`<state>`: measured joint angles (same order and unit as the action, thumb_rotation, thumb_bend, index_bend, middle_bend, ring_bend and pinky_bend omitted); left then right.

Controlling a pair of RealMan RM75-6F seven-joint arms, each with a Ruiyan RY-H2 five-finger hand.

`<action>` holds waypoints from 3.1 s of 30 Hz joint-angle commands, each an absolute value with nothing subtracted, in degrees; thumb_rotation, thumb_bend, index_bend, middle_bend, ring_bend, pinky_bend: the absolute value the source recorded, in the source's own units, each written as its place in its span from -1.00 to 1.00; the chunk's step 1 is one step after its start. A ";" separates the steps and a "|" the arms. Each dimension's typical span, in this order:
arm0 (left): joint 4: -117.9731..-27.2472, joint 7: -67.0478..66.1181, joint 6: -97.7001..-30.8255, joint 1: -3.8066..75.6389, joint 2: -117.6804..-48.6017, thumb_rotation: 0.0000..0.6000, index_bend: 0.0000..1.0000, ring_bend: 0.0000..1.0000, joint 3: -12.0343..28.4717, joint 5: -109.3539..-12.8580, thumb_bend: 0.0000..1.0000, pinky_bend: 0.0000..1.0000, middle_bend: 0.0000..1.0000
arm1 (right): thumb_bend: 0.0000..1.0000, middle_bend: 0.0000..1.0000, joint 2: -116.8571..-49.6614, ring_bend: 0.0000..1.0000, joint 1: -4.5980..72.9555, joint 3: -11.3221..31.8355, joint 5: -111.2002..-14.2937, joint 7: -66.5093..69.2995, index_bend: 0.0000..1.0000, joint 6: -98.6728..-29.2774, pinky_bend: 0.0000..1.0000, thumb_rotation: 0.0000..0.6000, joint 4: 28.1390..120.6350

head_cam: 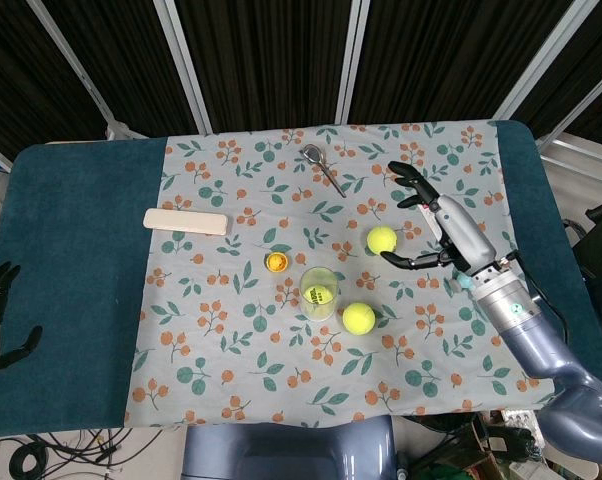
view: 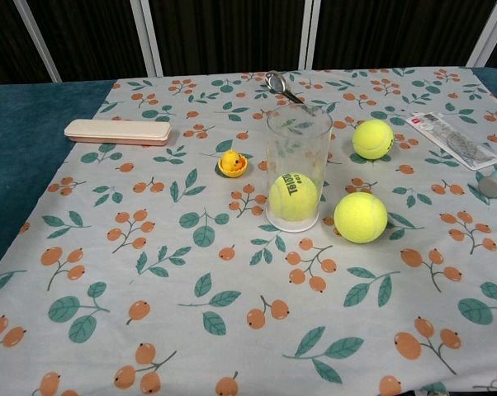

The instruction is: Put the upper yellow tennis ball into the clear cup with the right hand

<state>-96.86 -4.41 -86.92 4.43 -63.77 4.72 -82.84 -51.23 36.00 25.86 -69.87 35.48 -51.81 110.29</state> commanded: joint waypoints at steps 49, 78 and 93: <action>-96.05 -5.68 -85.64 5.36 -64.76 1.00 -0.95 -1.00 4.90 -82.52 -0.40 -1.00 -0.93 | -0.75 -1.00 -72.62 -0.82 46.34 13.74 -53.49 -10.61 -1.00 -49.63 -0.63 1.00 80.04; -96.58 -5.91 -85.47 5.29 -64.77 1.00 -0.95 -1.00 5.22 -80.88 -0.40 -1.00 -0.94 | -0.75 -0.89 -92.40 -0.69 51.24 11.38 -52.17 -11.28 -0.99 -38.67 -0.63 1.00 56.16; -96.72 -5.77 -85.40 5.21 -64.68 1.00 -0.94 -1.00 5.49 -79.98 -0.40 -1.00 -0.94 | -0.59 -0.47 -95.74 -0.19 52.17 11.32 -55.34 -11.68 -0.62 -37.68 -0.37 1.00 52.72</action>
